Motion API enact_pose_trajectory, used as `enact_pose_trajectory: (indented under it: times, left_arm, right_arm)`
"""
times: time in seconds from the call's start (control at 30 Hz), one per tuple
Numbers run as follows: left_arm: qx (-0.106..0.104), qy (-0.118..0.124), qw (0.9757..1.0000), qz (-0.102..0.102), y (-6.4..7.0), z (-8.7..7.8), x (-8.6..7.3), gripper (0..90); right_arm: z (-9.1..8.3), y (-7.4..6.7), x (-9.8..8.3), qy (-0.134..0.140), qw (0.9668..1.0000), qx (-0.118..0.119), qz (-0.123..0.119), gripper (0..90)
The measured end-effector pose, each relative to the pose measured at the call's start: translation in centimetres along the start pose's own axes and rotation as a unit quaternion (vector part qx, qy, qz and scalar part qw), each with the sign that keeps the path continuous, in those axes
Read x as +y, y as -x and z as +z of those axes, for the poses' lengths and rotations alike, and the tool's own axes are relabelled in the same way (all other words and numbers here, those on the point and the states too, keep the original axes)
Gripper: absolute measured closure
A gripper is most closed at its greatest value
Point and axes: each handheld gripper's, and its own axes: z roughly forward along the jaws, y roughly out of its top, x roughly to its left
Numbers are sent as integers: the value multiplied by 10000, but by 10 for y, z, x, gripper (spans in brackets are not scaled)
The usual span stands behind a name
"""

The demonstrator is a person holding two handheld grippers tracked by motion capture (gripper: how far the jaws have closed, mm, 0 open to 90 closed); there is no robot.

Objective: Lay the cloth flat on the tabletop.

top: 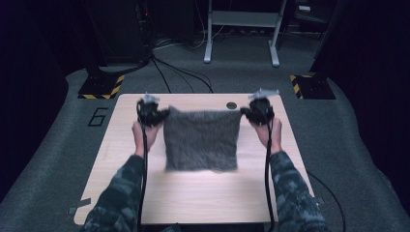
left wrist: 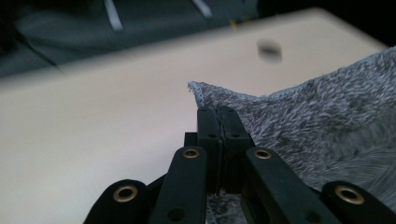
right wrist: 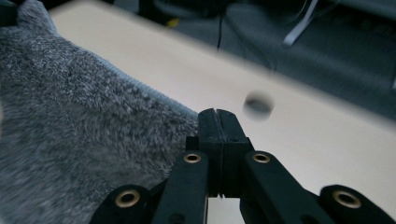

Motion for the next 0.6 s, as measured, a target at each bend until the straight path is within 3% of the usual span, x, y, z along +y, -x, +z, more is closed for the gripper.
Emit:
enact_pose_trajectory:
  times: [0.1, 0.17, 0.2, 0.3, 0.4, 0.43, 0.53, 0.6]
  left_arm:
    - [75, 473, 9984, 313, 4, -30, 47, 891]
    - [-15, 505, 9975, 485, 8, -44, 54, 891]
    - [-153, 485, 9978, 414, 9, -49, 48, 890]
    - [-371, 308, 9981, 394, 17, -55, 2, 883]
    - [-649, -87, 9973, 320, 26, -47, -66, 872]
    - [-759, -246, 9966, 202, 28, -44, -89, 865]
    - [-947, -724, 9929, -18, 34, -37, -145, 775]
    - [-995, -950, 9902, -220, 36, -39, -168, 605]
  right_arm:
    - [-23, 3, 48, 384, 9989, -175, -199, 900]
    - [-42, 2, 61, 605, 9977, -200, -244, 900]
    - [-51, 0, 61, 694, 9972, -95, -243, 900]
    - [-68, -15, 33, 663, 9969, 177, -389, 900]
    - [-64, -33, -21, 342, 9976, 413, -433, 900]
    - [-58, -39, -42, 176, 9978, 482, -418, 899]
    - [-35, -55, -101, -466, 9959, 680, -378, 889]
    - [-25, -62, -133, -814, 9923, 895, -278, 850]
